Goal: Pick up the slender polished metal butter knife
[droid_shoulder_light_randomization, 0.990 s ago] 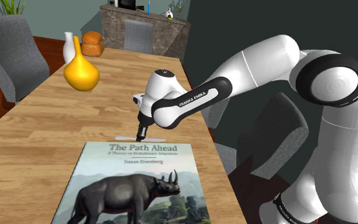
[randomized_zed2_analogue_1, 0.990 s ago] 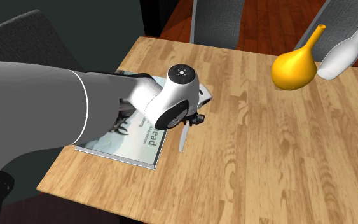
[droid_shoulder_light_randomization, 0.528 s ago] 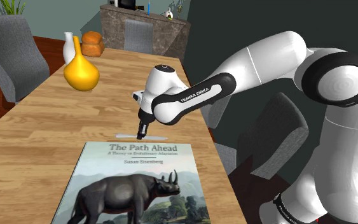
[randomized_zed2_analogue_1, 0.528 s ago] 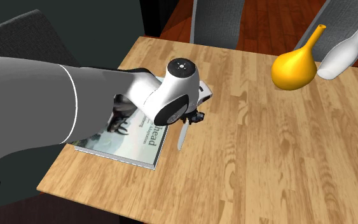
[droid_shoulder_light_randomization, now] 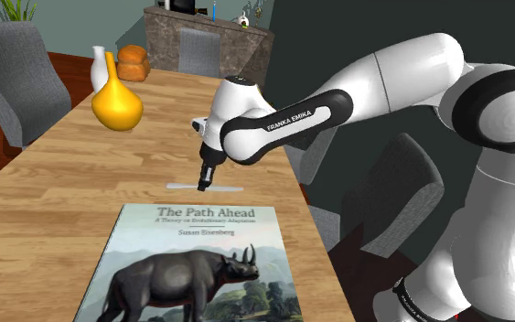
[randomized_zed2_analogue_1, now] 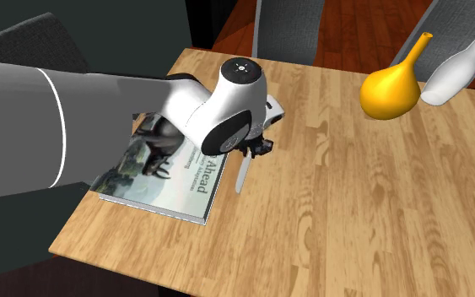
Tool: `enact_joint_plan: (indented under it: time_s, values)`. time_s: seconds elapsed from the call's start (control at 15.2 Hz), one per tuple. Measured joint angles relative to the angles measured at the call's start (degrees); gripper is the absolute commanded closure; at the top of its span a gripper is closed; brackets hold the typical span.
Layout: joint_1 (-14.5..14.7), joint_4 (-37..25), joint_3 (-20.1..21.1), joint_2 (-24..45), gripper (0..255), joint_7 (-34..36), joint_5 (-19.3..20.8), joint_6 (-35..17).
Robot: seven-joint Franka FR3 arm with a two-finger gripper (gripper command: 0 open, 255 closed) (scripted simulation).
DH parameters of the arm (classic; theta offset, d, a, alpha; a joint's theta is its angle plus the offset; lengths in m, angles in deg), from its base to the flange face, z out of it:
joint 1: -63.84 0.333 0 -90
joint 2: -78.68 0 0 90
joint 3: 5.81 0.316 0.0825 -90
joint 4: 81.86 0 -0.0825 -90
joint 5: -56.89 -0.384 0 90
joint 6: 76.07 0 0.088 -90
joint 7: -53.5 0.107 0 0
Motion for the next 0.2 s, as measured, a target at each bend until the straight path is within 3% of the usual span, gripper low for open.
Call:
enact_joint_plan:
  time_s: [0.2]
  values:
    - [-0.05,-0.76,0.09,-0.94,255,0.02,-0.15,1.68]
